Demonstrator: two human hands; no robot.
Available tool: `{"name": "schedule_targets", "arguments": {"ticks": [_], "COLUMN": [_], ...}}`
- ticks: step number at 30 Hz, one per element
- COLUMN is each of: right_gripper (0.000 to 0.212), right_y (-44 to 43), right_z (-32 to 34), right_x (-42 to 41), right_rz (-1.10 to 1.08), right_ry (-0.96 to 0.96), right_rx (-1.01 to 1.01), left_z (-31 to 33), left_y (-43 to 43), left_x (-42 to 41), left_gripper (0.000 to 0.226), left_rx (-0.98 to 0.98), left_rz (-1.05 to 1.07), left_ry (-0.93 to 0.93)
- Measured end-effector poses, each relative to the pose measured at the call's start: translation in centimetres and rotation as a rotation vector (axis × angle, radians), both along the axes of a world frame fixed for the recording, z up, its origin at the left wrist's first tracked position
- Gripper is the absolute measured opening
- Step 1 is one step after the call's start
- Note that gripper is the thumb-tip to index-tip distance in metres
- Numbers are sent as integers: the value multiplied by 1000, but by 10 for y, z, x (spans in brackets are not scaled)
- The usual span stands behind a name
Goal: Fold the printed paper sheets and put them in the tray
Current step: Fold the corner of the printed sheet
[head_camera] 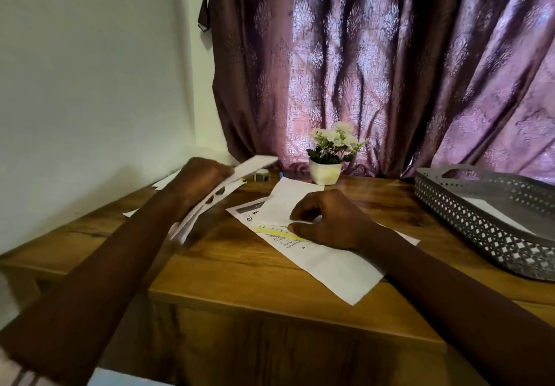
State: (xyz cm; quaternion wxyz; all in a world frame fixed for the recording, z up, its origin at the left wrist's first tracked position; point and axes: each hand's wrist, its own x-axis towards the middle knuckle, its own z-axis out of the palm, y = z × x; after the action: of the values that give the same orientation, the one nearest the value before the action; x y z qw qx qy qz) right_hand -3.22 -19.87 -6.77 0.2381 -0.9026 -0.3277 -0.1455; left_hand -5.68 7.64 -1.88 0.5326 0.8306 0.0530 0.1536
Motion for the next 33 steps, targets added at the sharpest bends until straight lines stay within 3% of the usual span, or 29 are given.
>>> {"name": "schedule_targets", "arguments": {"ticks": [3,4,7,12,18,22,26,28,31,33], "right_gripper": [26,24,24,32,32,31,44,47,68,88], "right_y": [2,3,3,10,17,18,9,6,5,4], "right_z": [1,0,-2,-3,-1,0,-1,-3,-4,-3], "right_x": [-4,-5,-7,-13,-23,-22,-12,-9,-8,-8], "right_rz": [-8,-8,-30,-65,-91,-12,3,15,-48,-89], "right_ry": [-86,-110,-150,-225,-371,-234,-26,37,60,147], "right_rx": [-58,-61,-21,-58,-119,-103,2,15,-99,-196], "left_z": [-15,-19,-20,-16,-27,-34,-17,-10,-13,-18], "left_y": [10,9,5,-14,-30,-46,-43,-26,1,8], "left_x": [-22,-29,-37,-22,-13,-10,-28,-40,-45,-42], "left_gripper": [61,54,33,58,45,34,38,36,37,50], "left_rx": [374,422,403,347,315,354,692,758,696,517], "left_rz": [-155,-212,-284,-142,48,37,-111,-158,-242,-263], "left_ry": [161,179,244,304,225,102,174,241,258,213]}}
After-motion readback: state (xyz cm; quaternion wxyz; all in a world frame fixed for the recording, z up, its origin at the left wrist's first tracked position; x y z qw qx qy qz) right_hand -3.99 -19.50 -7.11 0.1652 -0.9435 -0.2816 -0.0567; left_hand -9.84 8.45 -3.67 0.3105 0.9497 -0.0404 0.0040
